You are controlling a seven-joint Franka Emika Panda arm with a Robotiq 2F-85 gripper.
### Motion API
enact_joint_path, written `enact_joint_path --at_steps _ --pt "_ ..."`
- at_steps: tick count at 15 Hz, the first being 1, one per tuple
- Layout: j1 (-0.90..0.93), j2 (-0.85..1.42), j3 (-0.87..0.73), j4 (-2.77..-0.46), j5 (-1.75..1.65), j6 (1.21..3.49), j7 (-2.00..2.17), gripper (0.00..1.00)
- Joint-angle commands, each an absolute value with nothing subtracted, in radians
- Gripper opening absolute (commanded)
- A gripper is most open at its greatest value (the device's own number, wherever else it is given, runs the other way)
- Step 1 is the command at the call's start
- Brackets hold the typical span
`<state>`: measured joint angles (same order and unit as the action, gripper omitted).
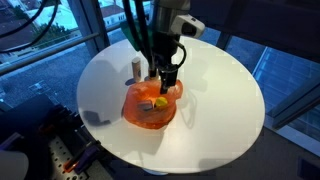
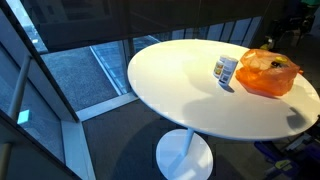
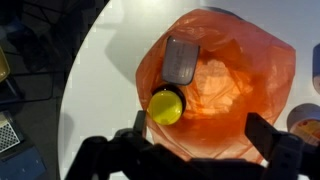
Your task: Move the yellow and brown bottle to the table
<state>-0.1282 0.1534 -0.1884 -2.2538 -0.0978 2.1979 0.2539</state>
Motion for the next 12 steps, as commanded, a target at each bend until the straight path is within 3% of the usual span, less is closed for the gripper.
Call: enact_joint_path --at_steps 1,12 --pt "-0.133 0.155 -0.187 -2.253 -0.103 2.198 0.254 1.0" --pt "-0.117 0.144 -0.176 -2.309 -0.126 2.224 0.256 1.0"
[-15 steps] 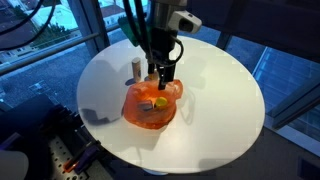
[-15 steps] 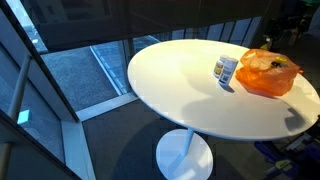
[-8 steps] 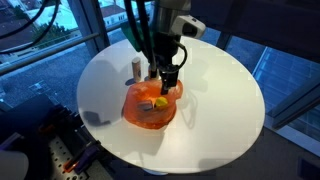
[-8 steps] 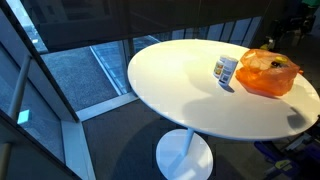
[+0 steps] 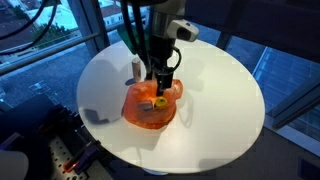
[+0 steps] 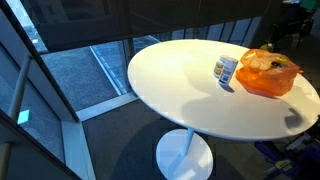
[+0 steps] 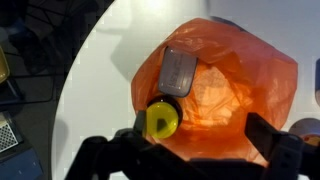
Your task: Move the yellow and brown bottle to the table
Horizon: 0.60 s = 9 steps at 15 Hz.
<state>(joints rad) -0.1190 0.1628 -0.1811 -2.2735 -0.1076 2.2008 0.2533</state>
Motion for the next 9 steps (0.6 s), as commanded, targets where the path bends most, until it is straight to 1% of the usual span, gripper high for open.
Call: enact_joint_path --at_steps 1,9 --pt "-0.117 0.141 -0.177 -2.322 -0.128 2.231 0.257 1.0" --pt "-0.134 0.143 -0.18 -2.4 -0.092 2.318 0.221 1.0"
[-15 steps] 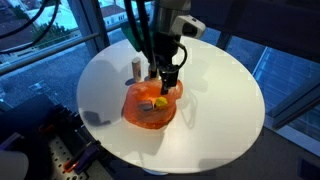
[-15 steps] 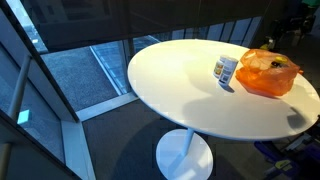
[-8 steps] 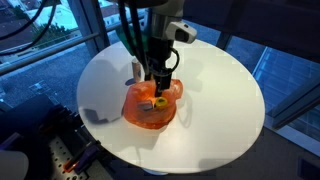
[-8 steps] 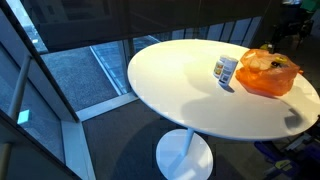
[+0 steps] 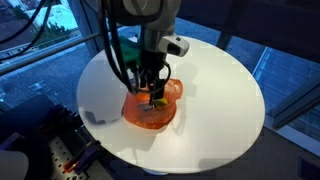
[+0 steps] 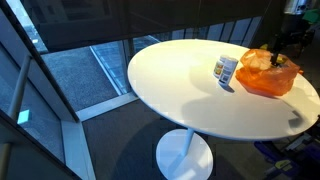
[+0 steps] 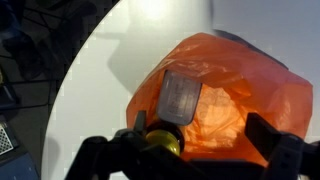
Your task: Move the yellow and brown bottle to the table
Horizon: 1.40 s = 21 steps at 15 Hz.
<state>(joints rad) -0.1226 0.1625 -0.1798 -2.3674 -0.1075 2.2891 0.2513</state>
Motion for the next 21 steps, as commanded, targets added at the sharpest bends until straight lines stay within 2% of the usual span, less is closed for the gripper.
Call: enact_joint_path --at_steps 1,21 --pt "-0.135 0.141 -0.179 -2.408 -0.088 2.327 0.213 1.0" --pt "-0.148 0.178 -0.158 -2.403 0.042 2.392 0.035 1.0"
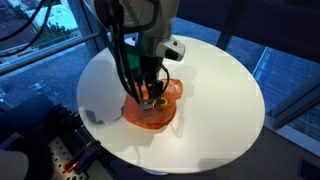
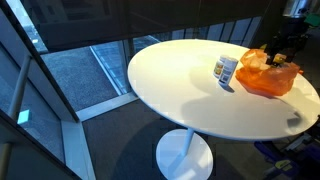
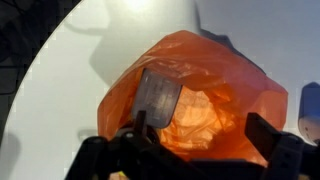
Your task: Move the yellow and brown bottle to the table
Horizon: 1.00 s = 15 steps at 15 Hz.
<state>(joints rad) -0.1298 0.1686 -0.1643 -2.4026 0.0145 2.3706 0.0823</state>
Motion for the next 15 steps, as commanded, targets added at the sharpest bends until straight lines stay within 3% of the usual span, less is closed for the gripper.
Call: enact_joint_path --at_steps 1,15 --pt "-0.15 0.182 -0.158 -2.402 0.041 2.394 0.029 1.0" --pt "-0.177 0.217 -0.167 -2.378 0.038 2.43 0.017 1.0"
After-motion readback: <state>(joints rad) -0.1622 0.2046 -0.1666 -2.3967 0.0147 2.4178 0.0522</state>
